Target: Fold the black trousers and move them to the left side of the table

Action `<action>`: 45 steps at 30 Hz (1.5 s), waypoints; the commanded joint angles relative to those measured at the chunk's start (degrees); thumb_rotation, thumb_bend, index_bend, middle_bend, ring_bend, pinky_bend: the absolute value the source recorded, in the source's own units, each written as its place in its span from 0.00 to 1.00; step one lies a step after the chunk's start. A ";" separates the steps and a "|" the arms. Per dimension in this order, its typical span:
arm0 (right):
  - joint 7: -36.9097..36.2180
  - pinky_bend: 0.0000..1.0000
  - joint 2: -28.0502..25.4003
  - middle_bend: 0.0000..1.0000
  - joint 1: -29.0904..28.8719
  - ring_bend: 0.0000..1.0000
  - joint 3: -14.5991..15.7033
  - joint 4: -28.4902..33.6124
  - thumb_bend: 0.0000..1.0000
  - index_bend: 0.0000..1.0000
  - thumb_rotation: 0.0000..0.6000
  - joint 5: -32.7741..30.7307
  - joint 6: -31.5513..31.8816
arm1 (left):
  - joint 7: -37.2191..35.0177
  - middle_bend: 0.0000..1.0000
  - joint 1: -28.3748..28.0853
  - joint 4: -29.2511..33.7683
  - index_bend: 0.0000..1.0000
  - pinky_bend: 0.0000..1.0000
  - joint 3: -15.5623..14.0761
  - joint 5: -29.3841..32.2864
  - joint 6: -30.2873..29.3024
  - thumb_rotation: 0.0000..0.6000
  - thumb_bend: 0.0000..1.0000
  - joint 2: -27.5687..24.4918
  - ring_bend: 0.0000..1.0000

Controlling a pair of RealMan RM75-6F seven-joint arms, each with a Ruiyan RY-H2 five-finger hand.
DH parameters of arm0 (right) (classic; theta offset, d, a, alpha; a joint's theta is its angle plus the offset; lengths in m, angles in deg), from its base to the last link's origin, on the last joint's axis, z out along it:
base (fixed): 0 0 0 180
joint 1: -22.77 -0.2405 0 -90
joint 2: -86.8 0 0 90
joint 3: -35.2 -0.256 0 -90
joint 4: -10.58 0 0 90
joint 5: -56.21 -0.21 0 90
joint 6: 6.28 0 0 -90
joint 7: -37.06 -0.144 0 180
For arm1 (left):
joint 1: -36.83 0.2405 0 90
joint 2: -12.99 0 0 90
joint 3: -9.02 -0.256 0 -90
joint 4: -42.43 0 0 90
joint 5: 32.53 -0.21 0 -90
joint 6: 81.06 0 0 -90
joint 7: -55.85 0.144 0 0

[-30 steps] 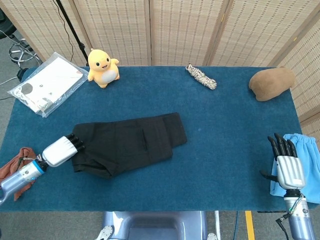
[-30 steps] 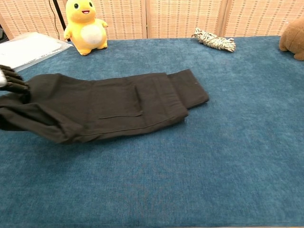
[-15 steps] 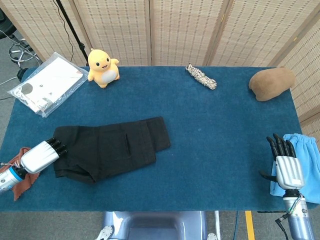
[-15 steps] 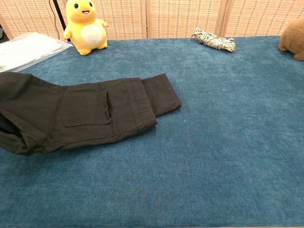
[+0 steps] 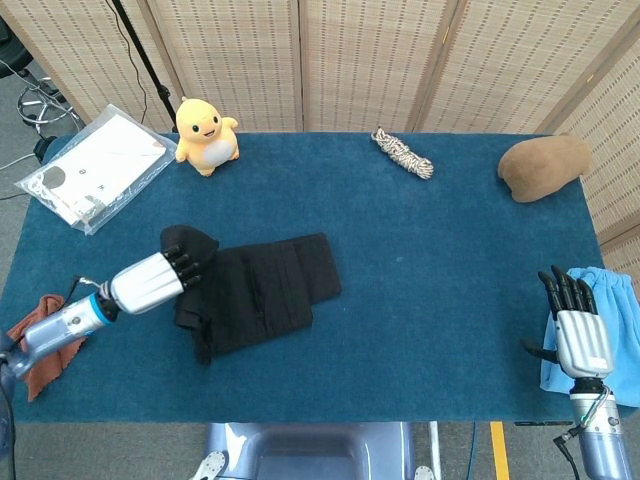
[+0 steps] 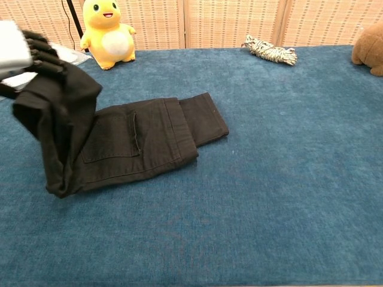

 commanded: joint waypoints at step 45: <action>-2.98 0.00 -1.22 0.00 0.03 0.00 -0.94 -0.10 0.00 0.00 1.00 -2.14 -1.41 | 5.76 0.00 -23.21 1.17 0.01 0.17 7.07 4.83 28.76 1.00 0.20 19.57 0.00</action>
